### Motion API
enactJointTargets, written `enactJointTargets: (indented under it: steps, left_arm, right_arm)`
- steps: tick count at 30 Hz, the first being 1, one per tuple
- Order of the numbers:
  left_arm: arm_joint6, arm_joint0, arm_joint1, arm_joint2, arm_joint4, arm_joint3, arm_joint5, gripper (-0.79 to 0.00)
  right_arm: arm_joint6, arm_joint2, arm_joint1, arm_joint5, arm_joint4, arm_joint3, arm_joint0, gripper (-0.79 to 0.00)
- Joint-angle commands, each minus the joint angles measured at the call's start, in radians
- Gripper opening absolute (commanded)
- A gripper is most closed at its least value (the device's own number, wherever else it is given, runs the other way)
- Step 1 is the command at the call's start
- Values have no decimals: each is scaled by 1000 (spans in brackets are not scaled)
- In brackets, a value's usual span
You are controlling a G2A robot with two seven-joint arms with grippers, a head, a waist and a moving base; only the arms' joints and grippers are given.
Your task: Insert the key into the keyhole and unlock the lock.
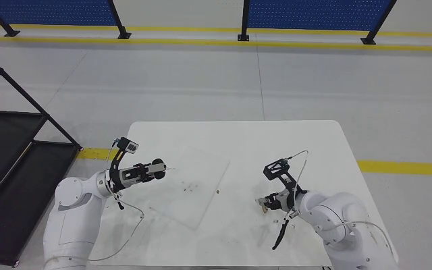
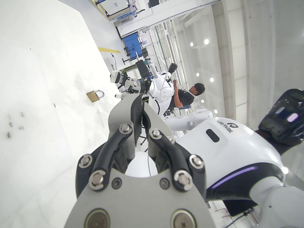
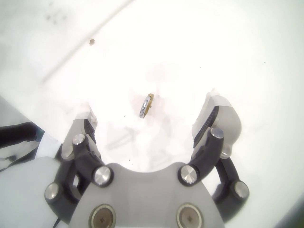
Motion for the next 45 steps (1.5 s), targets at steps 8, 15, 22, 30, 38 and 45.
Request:
enactJointTargets:
  steps: [8, 15, 22, 30, 38, 45]
  left_arm:
    - [0, 0, 0, 0, 0, 0, 0, -785]
    - [0, 0, 0, 0, 0, 0, 0, -785]
    - [0, 0, 0, 0, 0, 0, 0, -785]
    - [0, 0, 0, 0, 0, 0, 0, -785]
    - [0, 0, 0, 0, 0, 0, 0, -785]
    - [0, 0, 0, 0, 0, 0, 0, -785]
  right_arm:
    - [229, -167, -19, 171, -147, 6, 123, 0]
    - [275, -314, -31, 254, -216, 70, 208, 0]
    - [275, -415, -26, 292, -248, 148, 273, 0]
    - [275, -482, -6, 327, -220, 198, 319, 0]
    - [275, -519, 25, 346, -154, 226, 366, -326]
    - [275, -549, 49, 346, -91, 256, 410, -403]
